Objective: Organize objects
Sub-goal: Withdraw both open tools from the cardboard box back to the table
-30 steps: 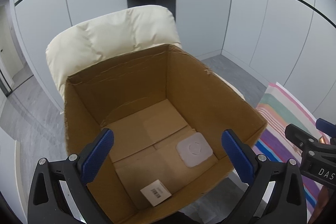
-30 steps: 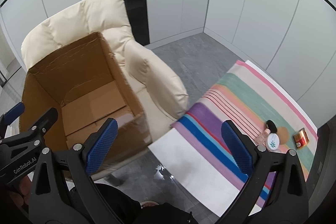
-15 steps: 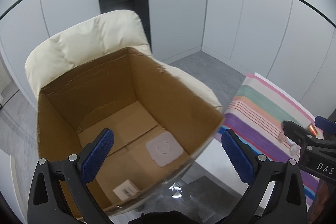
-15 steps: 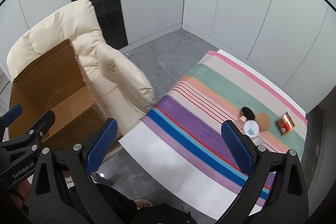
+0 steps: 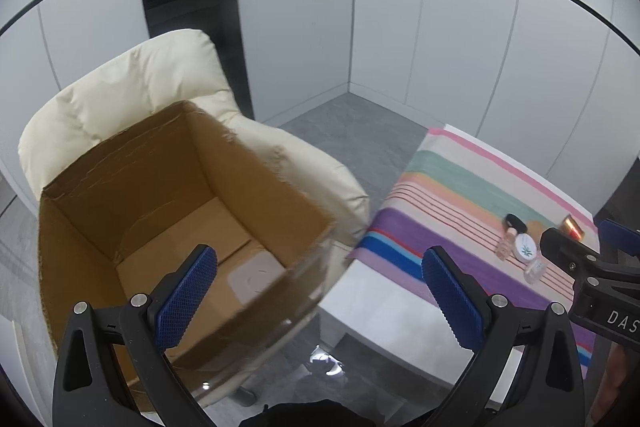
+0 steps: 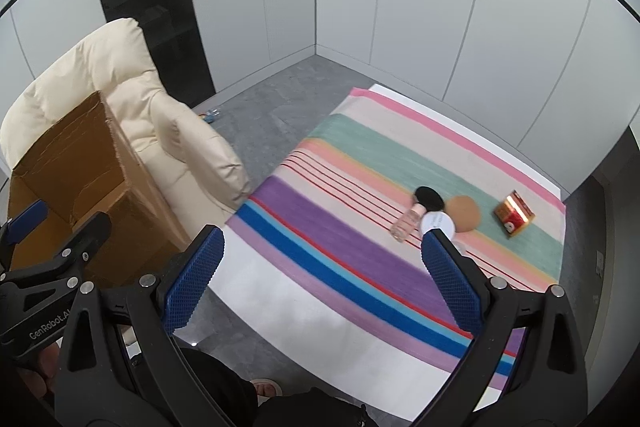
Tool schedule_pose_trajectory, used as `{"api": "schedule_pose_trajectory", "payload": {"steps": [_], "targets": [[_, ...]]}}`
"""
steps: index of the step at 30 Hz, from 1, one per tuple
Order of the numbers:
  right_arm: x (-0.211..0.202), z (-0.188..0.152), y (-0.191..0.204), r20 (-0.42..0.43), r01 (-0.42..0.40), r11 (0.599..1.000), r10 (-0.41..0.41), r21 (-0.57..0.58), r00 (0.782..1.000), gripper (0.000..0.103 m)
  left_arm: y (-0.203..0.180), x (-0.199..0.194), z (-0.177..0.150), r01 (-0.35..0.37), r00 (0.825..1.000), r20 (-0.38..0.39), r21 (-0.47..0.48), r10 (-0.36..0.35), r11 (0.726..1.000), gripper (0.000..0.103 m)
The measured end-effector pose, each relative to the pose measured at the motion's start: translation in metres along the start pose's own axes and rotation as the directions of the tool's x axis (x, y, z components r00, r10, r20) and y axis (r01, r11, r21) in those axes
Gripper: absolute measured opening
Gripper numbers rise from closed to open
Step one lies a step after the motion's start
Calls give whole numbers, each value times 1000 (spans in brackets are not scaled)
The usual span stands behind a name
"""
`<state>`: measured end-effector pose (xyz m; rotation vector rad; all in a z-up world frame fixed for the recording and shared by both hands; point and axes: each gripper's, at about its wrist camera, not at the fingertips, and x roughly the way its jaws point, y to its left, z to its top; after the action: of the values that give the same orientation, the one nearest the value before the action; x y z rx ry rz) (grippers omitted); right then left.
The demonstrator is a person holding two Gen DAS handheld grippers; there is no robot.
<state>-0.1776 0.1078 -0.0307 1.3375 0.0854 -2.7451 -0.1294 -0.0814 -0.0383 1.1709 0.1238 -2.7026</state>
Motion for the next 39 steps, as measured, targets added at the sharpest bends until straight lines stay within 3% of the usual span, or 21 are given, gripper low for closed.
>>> {"api": "schedule_pose_trajectory", "payload": {"steps": [22, 39], "targets": [[-18, -22, -77, 2, 84, 991, -85, 100, 996, 101, -78, -5, -4, 102, 995, 0, 111, -103, 989, 103], [-34, -44, -137, 2, 134, 974, -137, 182, 991, 101, -139, -9, -15, 196, 981, -28, 196, -194, 961, 102]]}}
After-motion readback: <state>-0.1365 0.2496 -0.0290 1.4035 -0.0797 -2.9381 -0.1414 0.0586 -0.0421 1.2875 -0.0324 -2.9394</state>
